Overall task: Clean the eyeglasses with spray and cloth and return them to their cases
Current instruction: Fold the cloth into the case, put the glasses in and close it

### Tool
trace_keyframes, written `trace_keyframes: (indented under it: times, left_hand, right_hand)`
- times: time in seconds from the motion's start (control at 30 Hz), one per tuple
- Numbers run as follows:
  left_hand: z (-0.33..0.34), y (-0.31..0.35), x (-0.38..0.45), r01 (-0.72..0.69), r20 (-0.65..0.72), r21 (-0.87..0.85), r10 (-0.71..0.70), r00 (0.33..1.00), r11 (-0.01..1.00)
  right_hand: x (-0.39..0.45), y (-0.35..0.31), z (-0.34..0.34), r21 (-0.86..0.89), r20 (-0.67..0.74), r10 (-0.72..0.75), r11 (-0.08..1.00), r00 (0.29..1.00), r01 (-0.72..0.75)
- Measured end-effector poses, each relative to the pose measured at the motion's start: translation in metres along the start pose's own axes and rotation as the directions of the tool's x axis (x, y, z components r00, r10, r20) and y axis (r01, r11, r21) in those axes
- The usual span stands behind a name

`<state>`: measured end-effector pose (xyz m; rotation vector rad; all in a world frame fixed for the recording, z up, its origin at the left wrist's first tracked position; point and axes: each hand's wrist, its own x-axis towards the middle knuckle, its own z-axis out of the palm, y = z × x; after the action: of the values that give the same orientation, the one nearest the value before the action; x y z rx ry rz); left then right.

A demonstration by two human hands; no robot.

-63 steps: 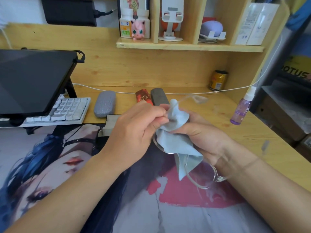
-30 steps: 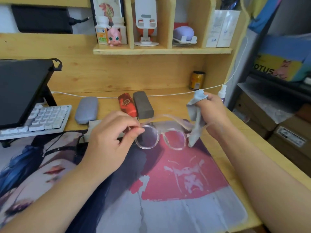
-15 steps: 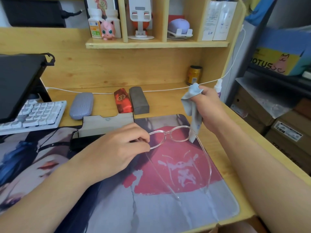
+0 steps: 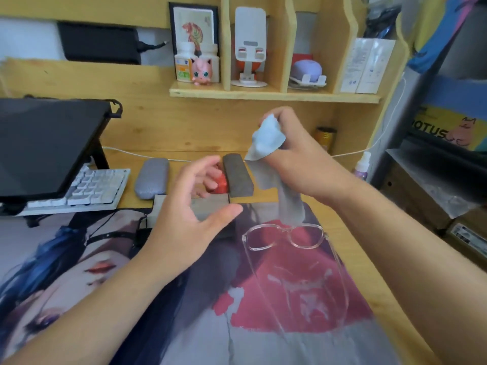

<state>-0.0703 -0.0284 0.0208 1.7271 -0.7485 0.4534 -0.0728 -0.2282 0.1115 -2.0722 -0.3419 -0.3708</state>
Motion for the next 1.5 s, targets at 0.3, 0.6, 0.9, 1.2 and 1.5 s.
trace_keyframes:
  times: [0.3,0.6,0.9,1.2,1.5]
  left_hand:
    - [-0.029,0.010,0.036,0.261,-0.130,-0.212,-0.292,0.948,0.942]
    - [-0.075,0.055,0.091,0.548,0.238,-0.314,-0.495,0.836,0.775]
    - [-0.062,0.016,0.062,0.733,0.387,-0.627,-0.712,0.586,0.263]
    - [-0.040,0.006,0.050,0.714,0.226,-0.487,-0.717,0.660,0.503]
    - [-0.042,0.019,0.050,0.695,0.241,-0.385,-0.661,0.710,0.607]
  right_hand:
    - [0.029,-0.020,0.046,0.148,0.168,0.110,0.980,0.980,-0.135]
    - [0.041,-0.012,0.007,0.237,0.266,0.084,0.960,0.960,-0.149]
    - [0.039,0.018,0.009,0.514,0.210,0.410,0.726,0.888,-0.457]
    - [0.001,0.045,-0.005,0.603,0.516,0.360,0.493,0.777,-0.628]
    - [-0.011,0.039,0.000,0.414,0.456,0.366,0.720,0.812,-0.557]
